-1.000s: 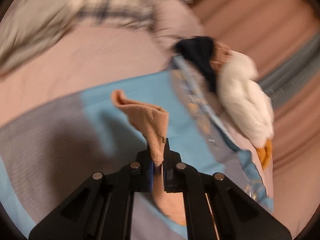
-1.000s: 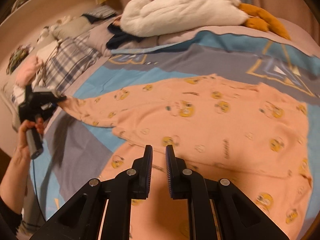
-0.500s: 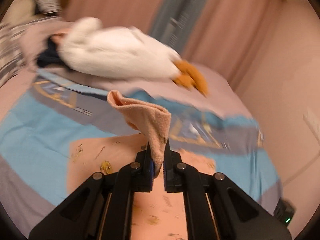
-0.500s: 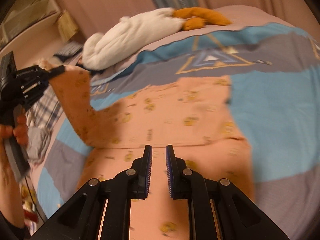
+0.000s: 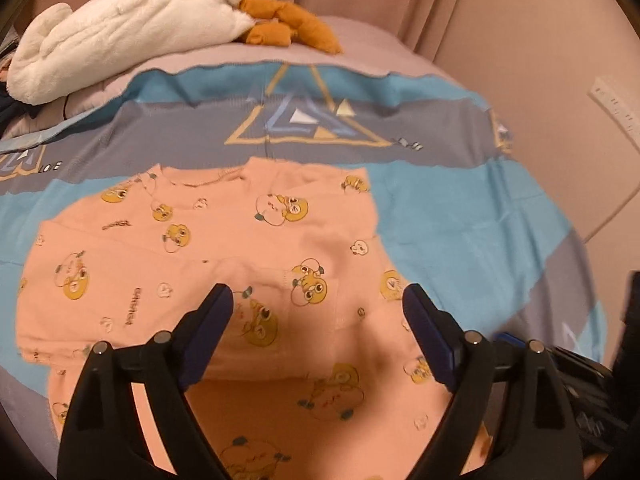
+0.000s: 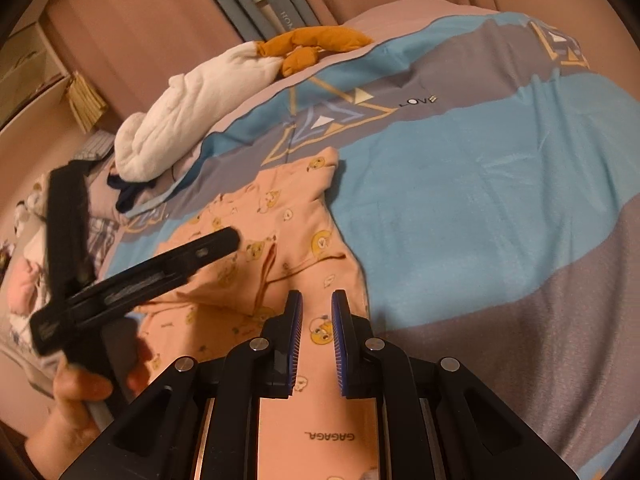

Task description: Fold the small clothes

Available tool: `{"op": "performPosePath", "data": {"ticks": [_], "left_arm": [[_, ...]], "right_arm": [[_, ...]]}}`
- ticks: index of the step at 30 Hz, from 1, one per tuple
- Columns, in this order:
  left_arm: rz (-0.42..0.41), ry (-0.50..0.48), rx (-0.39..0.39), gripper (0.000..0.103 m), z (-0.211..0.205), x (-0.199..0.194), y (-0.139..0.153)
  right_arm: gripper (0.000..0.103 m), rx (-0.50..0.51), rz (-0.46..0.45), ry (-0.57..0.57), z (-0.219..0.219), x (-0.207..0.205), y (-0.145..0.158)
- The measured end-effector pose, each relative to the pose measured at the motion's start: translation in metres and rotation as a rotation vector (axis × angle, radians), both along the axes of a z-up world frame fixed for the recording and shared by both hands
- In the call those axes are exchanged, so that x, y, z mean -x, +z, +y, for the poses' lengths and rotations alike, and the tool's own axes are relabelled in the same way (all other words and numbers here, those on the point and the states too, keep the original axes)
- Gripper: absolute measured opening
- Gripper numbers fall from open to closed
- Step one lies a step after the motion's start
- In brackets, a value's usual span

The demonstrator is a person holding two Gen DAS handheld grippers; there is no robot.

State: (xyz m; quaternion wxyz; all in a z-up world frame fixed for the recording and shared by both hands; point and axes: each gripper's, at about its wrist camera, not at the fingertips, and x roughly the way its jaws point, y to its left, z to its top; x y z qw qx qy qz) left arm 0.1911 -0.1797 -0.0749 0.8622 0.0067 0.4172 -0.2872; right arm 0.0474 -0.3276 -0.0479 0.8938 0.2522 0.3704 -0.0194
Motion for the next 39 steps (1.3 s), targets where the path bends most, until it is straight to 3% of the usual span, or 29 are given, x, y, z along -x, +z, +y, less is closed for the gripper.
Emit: {"op": "performPosePath", "data": {"ticks": [4, 12, 15, 27, 32, 39], "left_arm": [[-0.019, 0.058, 0.044, 0.094, 0.045, 0.009, 0.013], [-0.041, 0.206, -0.04, 0.095, 0.117, 0.015, 0.009], [-0.036, 0.244, -0.062, 0.095, 0.131, 0.015, 0.004], [-0.032, 0.303, -0.106, 0.095, 0.152, 0.017, 0.001], [-0.035, 0.306, -0.109, 0.095, 0.154, 0.019, 0.002], [-0.033, 0.314, -0.11, 0.095, 0.158, 0.019, 0.003]], "right_arm": [[0.013, -0.055, -0.009, 0.045, 0.008, -0.009, -0.004], [0.014, -0.193, 0.045, 0.165, 0.038, -0.062, -0.032], [0.019, -0.145, 0.083, 0.154, 0.048, -0.079, -0.038], [0.022, -0.053, 0.151, 0.158, 0.069, -0.103, -0.043], [0.004, 0.017, 0.154, 0.155, 0.078, -0.106, -0.037], [0.002, 0.048, 0.063, 0.136, 0.077, -0.097, -0.008]]}}
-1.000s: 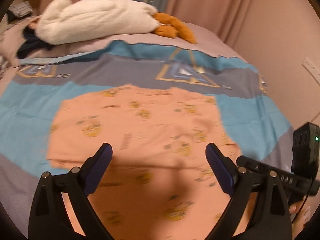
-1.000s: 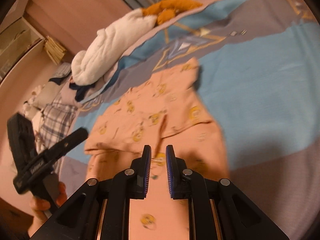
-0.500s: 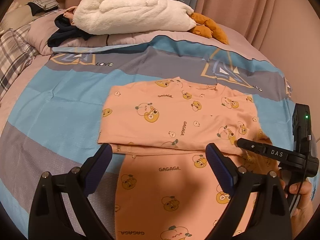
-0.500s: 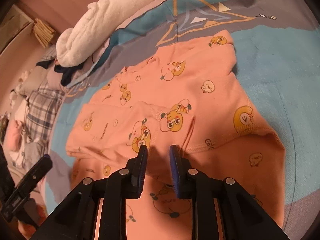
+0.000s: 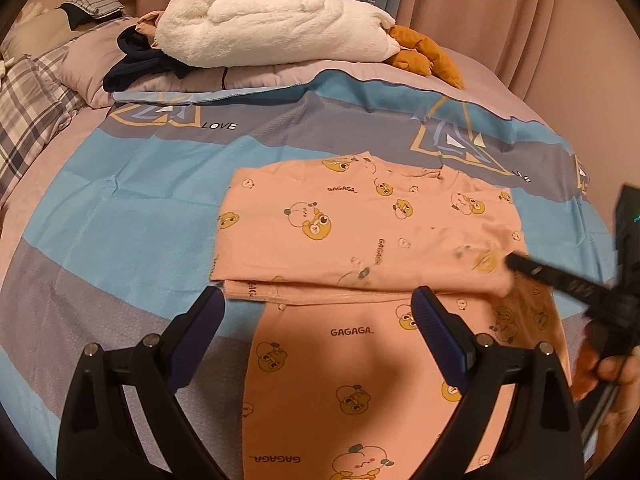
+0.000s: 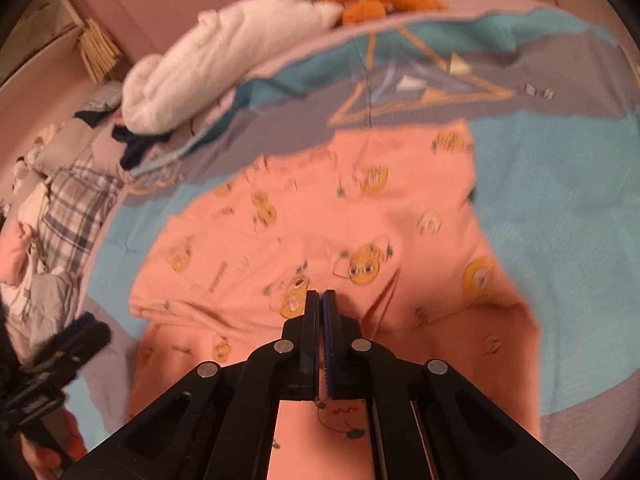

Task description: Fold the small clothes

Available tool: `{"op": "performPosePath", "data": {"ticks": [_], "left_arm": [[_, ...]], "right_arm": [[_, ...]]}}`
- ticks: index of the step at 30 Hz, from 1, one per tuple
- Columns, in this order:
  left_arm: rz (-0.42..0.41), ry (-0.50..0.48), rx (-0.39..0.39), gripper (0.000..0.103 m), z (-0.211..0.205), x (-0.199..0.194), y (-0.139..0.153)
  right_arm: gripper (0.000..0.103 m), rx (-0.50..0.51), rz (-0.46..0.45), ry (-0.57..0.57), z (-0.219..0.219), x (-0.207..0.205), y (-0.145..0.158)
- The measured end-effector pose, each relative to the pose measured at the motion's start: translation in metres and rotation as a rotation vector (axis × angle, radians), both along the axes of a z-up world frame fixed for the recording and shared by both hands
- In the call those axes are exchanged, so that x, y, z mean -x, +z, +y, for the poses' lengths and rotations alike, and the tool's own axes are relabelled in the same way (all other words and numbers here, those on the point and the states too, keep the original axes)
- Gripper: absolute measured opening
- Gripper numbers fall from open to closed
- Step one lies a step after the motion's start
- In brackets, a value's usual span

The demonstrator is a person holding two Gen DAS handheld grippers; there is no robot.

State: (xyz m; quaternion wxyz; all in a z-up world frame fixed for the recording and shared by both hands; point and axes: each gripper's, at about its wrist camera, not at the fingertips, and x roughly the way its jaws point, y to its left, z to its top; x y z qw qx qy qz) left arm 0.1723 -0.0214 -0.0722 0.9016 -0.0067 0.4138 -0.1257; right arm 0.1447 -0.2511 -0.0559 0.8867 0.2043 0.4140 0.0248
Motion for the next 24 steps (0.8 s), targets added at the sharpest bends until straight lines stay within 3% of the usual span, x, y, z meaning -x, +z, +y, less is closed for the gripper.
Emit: {"op": "performPosePath", "data": {"ticks": [4, 9, 17, 20, 24], "left_arm": [[0.002, 0.006, 0.008, 0.095, 0.003, -0.001, 0.0], [0.005, 0.005, 0.006, 0.095, 0.002, -0.002, -0.001], [0.023, -0.006, -0.014, 0.095, -0.003, -0.005, -0.008], [0.024, -0.005, -0.015, 0.095, -0.002, -0.007, -0.009], [0.016, -0.01, 0.038, 0.095, -0.002, -0.012, -0.007]], "right_arm": [[0.002, 0.035, -0.073, -0.051, -0.017, 0.005, 0.029], [0.002, 0.109, -0.084, -0.103, -0.041, 0.005, 0.044], [0.002, 0.18, 0.132, -0.1, -0.059, -0.008, -0.004], [0.002, 0.176, 0.086, -0.105, -0.058, -0.002, 0.003], [0.002, 0.178, -0.004, -0.105, -0.055, 0.003, 0.023]]}}
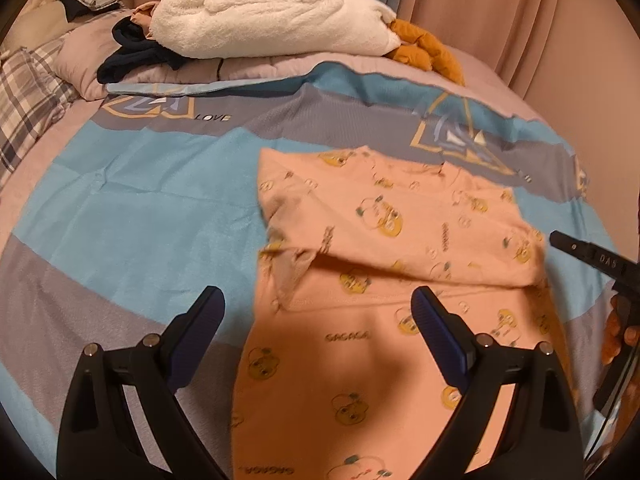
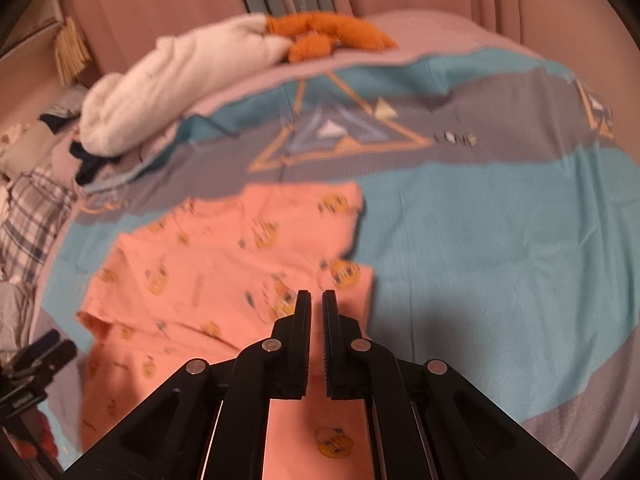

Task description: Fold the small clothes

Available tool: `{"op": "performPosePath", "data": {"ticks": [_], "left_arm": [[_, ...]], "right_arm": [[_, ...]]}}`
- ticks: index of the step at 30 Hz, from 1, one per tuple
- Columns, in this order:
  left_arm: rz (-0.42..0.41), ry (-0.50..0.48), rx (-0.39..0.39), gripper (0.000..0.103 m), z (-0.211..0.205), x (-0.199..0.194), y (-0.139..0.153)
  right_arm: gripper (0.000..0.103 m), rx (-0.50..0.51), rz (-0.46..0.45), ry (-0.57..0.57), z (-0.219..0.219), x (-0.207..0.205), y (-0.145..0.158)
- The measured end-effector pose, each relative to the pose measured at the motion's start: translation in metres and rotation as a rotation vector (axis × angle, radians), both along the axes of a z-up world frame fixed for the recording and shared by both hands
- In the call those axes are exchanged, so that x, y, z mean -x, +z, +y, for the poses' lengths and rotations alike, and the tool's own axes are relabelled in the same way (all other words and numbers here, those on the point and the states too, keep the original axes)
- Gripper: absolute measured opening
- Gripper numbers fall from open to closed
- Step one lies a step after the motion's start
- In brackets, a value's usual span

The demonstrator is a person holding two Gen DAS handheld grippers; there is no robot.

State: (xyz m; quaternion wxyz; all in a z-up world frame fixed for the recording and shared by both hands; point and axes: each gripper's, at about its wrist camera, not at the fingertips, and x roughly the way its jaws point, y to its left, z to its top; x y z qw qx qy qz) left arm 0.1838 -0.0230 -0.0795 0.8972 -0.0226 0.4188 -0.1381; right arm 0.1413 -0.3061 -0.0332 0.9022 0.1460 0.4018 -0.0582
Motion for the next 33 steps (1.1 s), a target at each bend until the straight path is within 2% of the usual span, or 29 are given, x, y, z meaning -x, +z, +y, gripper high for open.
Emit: {"op": "performPosePath", "data": {"ticks": [6, 8, 10, 11, 13, 14, 17, 19, 21, 23, 25, 26, 28, 33], "left_arm": [[-0.035, -0.057, 0.052, 0.09, -0.022, -0.022, 0.003], [-0.031, -0.053, 0.043, 0.079, -0.028, -0.031, -0.002], [-0.023, -0.051, -0.002, 0.056, -0.037, -0.043, -0.012], [-0.013, -0.052, -0.024, 0.05, -0.04, -0.049, -0.018], [0.027, -0.047, -0.054, 0.029, -0.041, -0.06, -0.032], [0.055, -0.043, -0.062, 0.028, -0.04, -0.065, -0.04], [0.08, -0.045, -0.062, 0.031, -0.035, -0.069, -0.053], [0.067, -0.062, -0.081, 0.031, -0.036, -0.066, -0.052], [0.074, -0.065, -0.068, 0.03, -0.033, -0.064, -0.048], [0.086, -0.07, -0.002, 0.041, -0.021, -0.057, -0.037], [0.069, -0.077, 0.04, 0.08, -0.009, -0.042, -0.026], [0.053, -0.071, 0.043, 0.085, -0.003, -0.035, -0.021], [0.028, -0.069, 0.048, 0.087, 0.011, -0.018, -0.012], [0.078, -0.066, 0.068, 0.088, 0.053, 0.028, -0.014]], "right_arm": [[0.002, -0.011, 0.007, 0.06, 0.012, -0.008, -0.009], [0.002, -0.015, 0.017, 0.077, 0.016, -0.01, -0.016], [0.002, -0.021, 0.03, 0.085, 0.017, -0.011, -0.023], [0.002, -0.024, 0.035, 0.088, 0.016, -0.011, -0.024], [0.002, -0.033, 0.054, 0.085, 0.013, -0.012, -0.032], [0.002, -0.035, 0.065, 0.081, 0.011, -0.012, -0.036], [0.002, -0.061, 0.082, 0.074, 0.005, -0.012, -0.046], [0.002, -0.087, 0.082, 0.072, 0.002, -0.012, -0.048], [0.002, -0.114, 0.088, 0.066, 0.0, -0.011, -0.047], [0.002, -0.147, 0.09, 0.054, -0.001, -0.005, -0.04], [0.007, -0.167, 0.07, 0.06, -0.001, 0.007, -0.03], [0.01, -0.174, 0.06, 0.064, -0.003, 0.015, -0.026], [0.025, -0.192, 0.048, 0.072, -0.006, 0.032, -0.02], [0.04, -0.268, 0.048, 0.069, -0.022, 0.084, -0.018]]}}
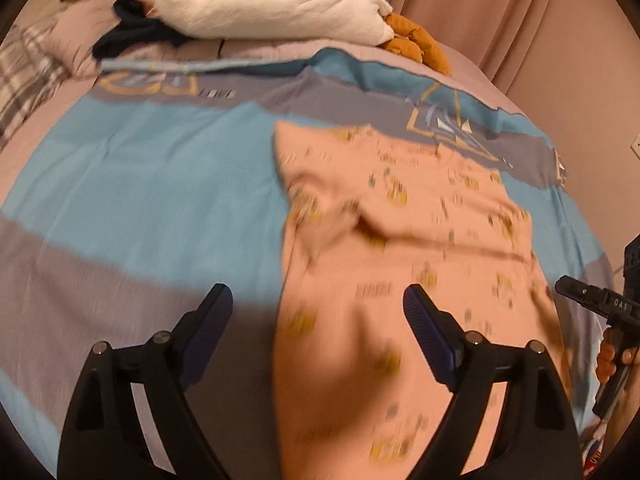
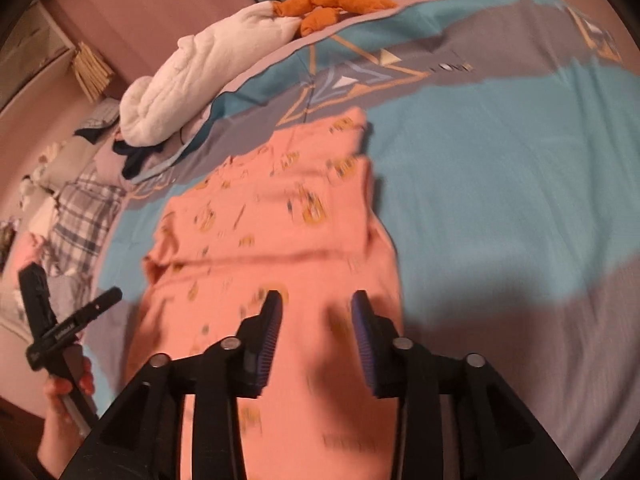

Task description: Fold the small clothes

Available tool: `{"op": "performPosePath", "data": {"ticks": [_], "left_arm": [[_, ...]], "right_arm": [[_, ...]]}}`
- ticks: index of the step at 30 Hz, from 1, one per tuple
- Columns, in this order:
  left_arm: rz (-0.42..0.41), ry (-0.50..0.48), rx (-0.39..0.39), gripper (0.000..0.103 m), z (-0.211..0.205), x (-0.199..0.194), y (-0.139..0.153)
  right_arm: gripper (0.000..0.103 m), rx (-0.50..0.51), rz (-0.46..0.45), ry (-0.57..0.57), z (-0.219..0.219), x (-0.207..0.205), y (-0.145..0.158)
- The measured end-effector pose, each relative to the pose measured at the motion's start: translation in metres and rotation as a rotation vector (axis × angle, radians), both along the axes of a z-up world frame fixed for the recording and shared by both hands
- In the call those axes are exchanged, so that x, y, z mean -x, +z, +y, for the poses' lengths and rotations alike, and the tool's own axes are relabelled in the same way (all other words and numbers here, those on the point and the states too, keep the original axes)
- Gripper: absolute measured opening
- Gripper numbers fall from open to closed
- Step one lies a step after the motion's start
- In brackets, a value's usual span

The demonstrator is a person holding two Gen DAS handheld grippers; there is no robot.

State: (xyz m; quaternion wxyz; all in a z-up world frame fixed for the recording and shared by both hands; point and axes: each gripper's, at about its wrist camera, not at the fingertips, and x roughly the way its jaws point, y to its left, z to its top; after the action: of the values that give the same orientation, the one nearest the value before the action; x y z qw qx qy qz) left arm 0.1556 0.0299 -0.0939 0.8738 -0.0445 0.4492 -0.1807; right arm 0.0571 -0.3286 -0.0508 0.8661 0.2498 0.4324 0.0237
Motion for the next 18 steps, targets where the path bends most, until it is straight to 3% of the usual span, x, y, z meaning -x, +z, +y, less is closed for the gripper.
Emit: {"op": "performPosePath", "data": {"ticks": [7, 18], "left_arm": [[0.128, -0.001, 0.093, 0.088, 0.02, 0.045, -0.028], [0.169, -0.008, 0.134, 0.086, 0.024, 0.071, -0.044]], "right_arm": [[0.043, -0.059, 0.076, -0.052, -0.018, 0.055, -0.022], [0.043, -0.141, 0.087, -0.053, -0.014, 0.071, -0.035]]}}
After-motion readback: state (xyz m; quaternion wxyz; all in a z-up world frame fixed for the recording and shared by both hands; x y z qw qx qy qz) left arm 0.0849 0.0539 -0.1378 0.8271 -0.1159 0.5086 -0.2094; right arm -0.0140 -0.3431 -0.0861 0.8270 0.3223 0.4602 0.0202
